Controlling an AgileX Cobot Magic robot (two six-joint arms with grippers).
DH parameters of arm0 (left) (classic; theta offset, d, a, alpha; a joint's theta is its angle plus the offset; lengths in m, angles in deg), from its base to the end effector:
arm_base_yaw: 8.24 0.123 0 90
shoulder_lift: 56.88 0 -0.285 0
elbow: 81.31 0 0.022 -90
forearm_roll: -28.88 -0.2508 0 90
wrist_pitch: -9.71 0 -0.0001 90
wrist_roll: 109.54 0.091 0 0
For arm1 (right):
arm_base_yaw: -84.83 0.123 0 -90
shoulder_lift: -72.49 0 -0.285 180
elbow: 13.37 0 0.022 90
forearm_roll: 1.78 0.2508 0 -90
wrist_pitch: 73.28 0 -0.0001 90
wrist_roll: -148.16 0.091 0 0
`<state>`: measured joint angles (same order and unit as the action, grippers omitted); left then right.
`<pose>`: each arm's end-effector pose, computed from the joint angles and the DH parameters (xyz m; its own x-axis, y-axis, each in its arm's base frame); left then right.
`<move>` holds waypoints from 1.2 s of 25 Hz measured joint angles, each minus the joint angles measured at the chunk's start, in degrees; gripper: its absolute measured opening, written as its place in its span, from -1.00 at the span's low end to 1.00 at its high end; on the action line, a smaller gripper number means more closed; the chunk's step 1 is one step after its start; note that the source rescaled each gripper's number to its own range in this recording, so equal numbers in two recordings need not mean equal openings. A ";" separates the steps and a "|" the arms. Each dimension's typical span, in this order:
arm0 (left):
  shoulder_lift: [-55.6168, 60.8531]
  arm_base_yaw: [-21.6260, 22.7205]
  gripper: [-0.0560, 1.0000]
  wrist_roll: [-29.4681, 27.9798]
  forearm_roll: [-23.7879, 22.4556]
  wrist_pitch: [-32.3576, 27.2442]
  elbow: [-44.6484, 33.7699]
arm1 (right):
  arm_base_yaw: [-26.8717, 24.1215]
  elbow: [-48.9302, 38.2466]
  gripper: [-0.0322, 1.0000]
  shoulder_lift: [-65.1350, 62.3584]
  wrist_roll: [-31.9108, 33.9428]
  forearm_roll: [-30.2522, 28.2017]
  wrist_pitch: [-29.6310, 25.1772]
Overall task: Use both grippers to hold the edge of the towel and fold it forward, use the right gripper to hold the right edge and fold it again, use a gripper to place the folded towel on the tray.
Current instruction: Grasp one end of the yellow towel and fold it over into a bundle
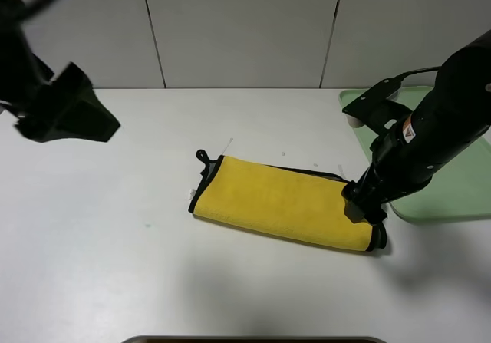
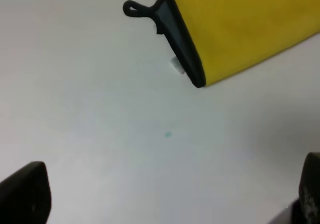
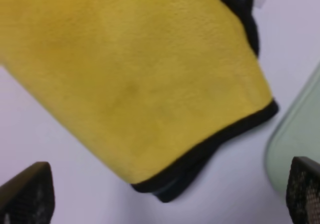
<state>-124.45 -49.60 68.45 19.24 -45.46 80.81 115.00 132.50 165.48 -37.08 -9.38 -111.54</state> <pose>0.1562 -0.1208 0.3589 -0.5396 0.5563 -0.6319 0.6229 0.7687 0.1449 0.2210 0.1198 0.1861 -0.7257 -0.6462 -0.2362 -0.6361 0.7610 -0.1276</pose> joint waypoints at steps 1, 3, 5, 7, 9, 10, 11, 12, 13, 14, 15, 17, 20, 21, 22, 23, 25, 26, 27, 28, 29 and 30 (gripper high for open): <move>2.57 0.00 1.00 -0.40 0.56 -0.28 -0.74 | 0.00 0.00 1.00 0.00 0.00 1.08 -0.05; 7.23 0.00 1.00 -0.76 1.28 -0.65 -3.26 | 0.00 0.00 1.00 0.00 0.04 2.62 -0.05; 12.32 0.00 1.00 -1.45 1.55 -0.77 -6.10 | 0.00 0.00 1.00 0.00 0.04 3.55 -0.12; 16.95 0.00 1.00 -2.37 1.61 -0.84 -9.36 | 0.00 0.00 1.00 0.00 0.04 3.75 -0.17; 22.08 0.00 1.00 -3.18 1.61 -0.97 -12.31 | 0.00 0.00 1.00 0.00 0.04 3.78 -0.21; 24.17 0.00 1.00 -3.88 1.61 -0.97 -13.89 | 0.00 0.00 1.00 0.00 0.04 3.83 -0.21; 26.61 0.00 1.00 -4.58 1.61 -1.09 -15.42 | 0.00 0.00 1.00 0.00 0.04 3.83 -0.21; 29.04 0.00 1.00 -5.29 1.61 -1.25 -16.65 | 0.00 0.00 1.00 0.00 0.04 3.91 -0.21; 31.02 0.00 1.00 -5.97 1.61 -1.41 -18.06 | 0.00 0.00 1.00 0.00 0.04 3.97 -0.21; 33.35 0.00 1.00 -6.52 1.61 -1.47 -19.39 | 0.00 0.00 1.00 0.00 0.04 3.97 -0.21; 35.65 0.00 1.00 -6.95 1.61 -1.64 -20.41 | 0.00 0.00 1.00 0.00 0.06 3.97 -0.21; 39.80 0.00 1.00 -7.45 1.61 -1.80 -22.61 | 0.00 0.00 1.00 0.00 0.06 3.97 -0.23; 46.12 0.00 1.00 -7.77 1.61 -1.80 -25.27 | 0.00 0.00 1.00 0.00 0.18 3.97 -0.28; 48.25 0.00 1.00 -7.83 1.61 -1.80 -26.18 | 0.00 0.00 1.00 0.00 0.23 3.97 -0.35; 50.29 0.00 1.00 -7.83 1.61 -1.74 -26.98 | 0.00 0.00 1.00 0.00 0.23 3.97 -0.42; 52.24 0.00 1.00 -7.83 1.61 -1.74 -28.01 | 0.00 0.00 1.00 0.00 0.23 3.97 -0.42; 55.39 0.00 1.00 -7.83 1.61 -2.12 -29.49 | 0.00 0.00 1.00 0.00 0.23 3.97 -0.42; 56.80 0.00 1.00 -7.83 1.61 -2.27 -29.55 | 0.00 0.00 1.00 0.00 0.23 4.24 -0.42; 58.03 0.00 1.00 -7.83 1.61 -2.33 -29.55 | 0.00 0.00 1.00 0.00 0.23 4.46 -0.42; 58.98 0.00 1.00 -7.77 1.61 -2.40 -29.57 | 0.00 0.00 1.00 0.00 0.23 4.85 -0.42; 59.70 0.00 1.00 -7.77 1.61 -2.74 -29.68 | 0.00 0.00 1.00 0.00 0.23 5.12 -0.42; 59.94 0.00 1.00 -7.71 1.61 -3.28 -30.01 | 0.00 0.00 1.00 0.00 0.23 5.38 -0.42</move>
<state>-64.51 -49.60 60.75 20.85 -48.75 50.80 115.00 132.50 165.48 -36.86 -3.99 -111.96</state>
